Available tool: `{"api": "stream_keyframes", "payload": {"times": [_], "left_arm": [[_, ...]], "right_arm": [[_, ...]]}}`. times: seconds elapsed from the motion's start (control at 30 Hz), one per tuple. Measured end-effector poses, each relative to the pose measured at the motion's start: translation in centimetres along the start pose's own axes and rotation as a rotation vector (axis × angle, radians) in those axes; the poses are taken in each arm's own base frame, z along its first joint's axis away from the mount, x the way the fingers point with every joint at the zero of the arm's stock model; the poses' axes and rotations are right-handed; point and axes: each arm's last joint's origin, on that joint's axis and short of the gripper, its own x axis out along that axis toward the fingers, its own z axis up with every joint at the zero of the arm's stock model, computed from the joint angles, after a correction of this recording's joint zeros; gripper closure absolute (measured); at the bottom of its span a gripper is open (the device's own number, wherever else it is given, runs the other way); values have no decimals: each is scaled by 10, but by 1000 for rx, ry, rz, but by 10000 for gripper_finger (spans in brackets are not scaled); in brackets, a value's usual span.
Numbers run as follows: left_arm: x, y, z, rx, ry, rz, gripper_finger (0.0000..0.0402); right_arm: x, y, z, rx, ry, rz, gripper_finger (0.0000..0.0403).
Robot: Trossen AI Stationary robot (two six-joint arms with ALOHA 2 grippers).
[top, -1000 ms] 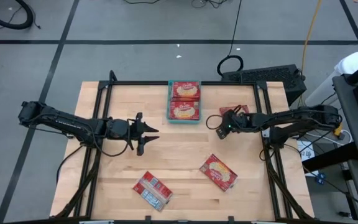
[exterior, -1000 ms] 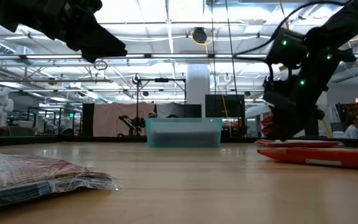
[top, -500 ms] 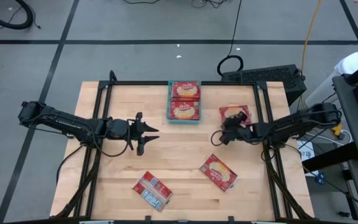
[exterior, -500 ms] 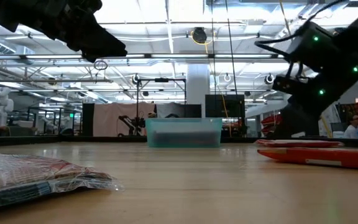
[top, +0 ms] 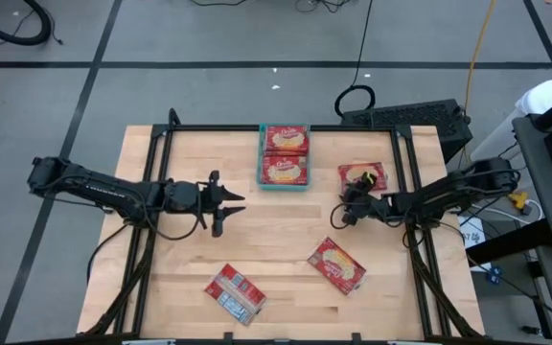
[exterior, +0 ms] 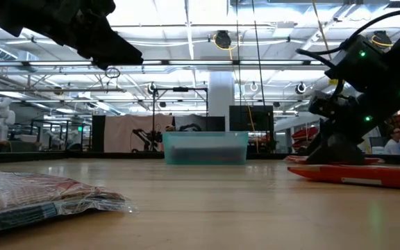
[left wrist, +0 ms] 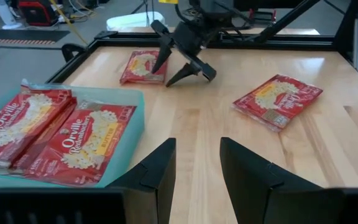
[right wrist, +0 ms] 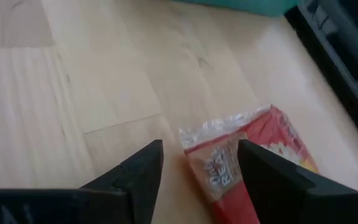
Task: Sort popcorn bags into baskets
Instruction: Put the red popcorn bag into the blue bin
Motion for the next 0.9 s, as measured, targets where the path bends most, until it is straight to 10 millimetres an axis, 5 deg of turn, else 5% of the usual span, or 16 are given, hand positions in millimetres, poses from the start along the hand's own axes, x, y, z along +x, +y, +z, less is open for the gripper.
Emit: {"api": "stream_keyframes", "payload": {"times": [0.17, 0.4, 0.9], "left_arm": [[1, 4, 0, -6, 0, 20, 273], [1, 7, 0, -10, 1, 31, 273], [1, 7, 0, -52, 0, 30, 273]], "right_arm": [[10, 3, -3, -32, 20, -37, 242], [21, 2, -7, 49, 54, -7, 388], [-15, 7, 22, 22, -57, -13, 401]]}}
